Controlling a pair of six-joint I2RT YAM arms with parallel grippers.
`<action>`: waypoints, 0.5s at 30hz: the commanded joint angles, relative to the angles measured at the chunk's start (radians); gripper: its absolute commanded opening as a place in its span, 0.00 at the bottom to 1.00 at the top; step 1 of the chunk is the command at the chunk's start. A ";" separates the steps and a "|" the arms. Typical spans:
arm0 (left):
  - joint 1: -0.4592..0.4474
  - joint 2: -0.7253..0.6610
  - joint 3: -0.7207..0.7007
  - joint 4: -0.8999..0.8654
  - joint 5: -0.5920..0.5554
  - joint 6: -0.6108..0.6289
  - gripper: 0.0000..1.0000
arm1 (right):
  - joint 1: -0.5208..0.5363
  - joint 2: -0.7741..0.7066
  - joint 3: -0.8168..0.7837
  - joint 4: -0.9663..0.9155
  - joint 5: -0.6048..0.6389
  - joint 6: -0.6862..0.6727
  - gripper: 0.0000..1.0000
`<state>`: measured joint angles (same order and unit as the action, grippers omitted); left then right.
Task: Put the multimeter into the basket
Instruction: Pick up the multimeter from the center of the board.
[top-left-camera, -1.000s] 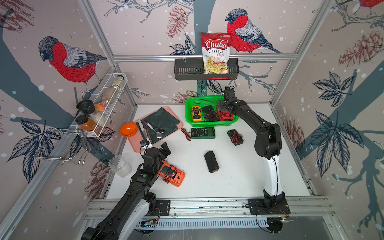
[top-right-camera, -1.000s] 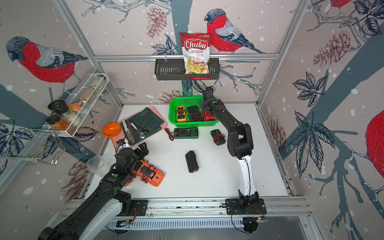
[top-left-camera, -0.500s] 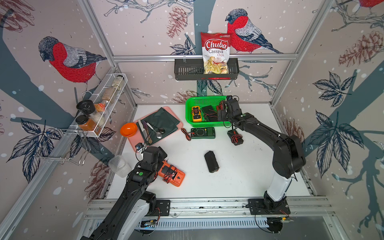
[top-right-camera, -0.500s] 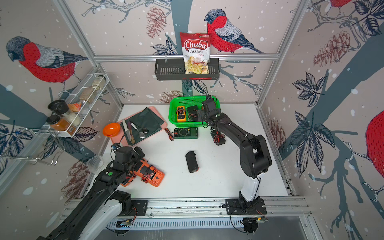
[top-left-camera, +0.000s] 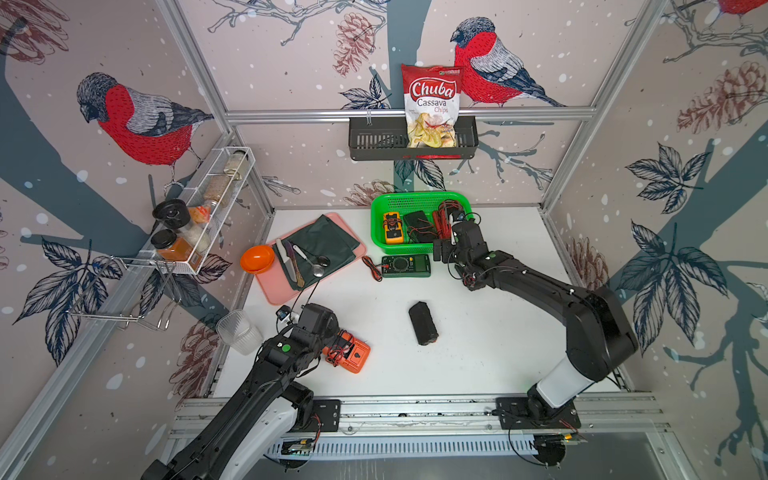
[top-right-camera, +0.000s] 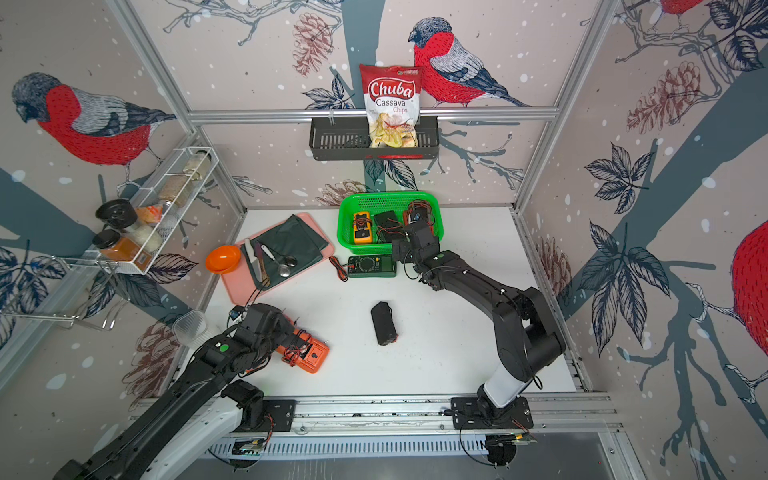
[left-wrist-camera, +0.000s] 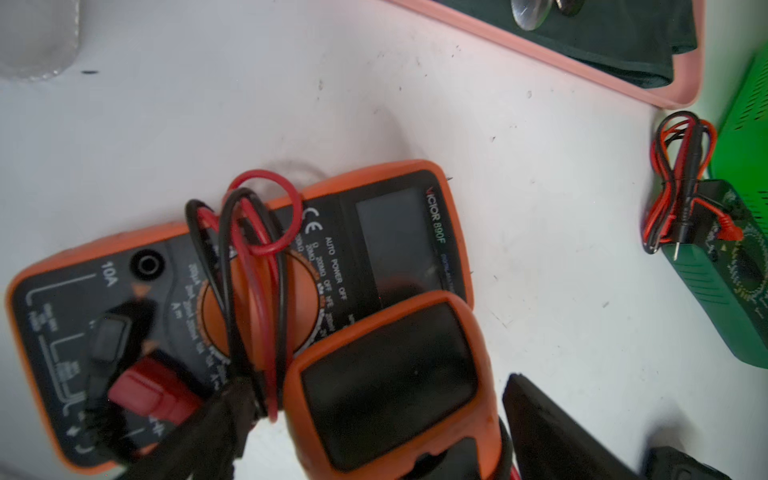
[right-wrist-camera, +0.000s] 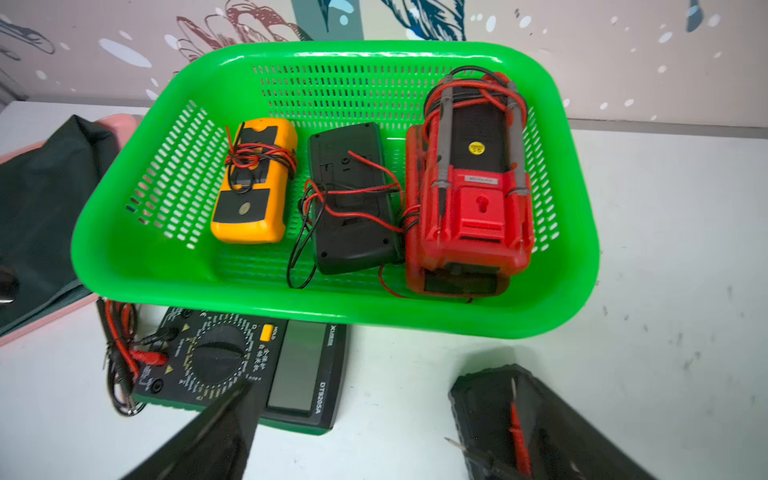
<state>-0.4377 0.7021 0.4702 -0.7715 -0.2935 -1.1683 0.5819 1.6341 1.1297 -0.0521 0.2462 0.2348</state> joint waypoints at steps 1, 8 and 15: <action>-0.025 0.020 -0.007 -0.038 -0.010 -0.082 0.97 | 0.003 -0.014 -0.028 0.070 -0.055 0.015 1.00; -0.101 0.133 -0.009 0.043 -0.018 -0.128 0.97 | 0.003 -0.002 -0.060 0.087 -0.075 0.011 1.00; -0.132 0.209 -0.012 0.108 -0.007 -0.160 0.98 | 0.001 -0.010 -0.091 0.110 -0.112 0.009 1.00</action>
<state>-0.5632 0.8852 0.4805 -0.7460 -0.4030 -1.2793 0.5819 1.6299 1.0473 0.0216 0.1612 0.2390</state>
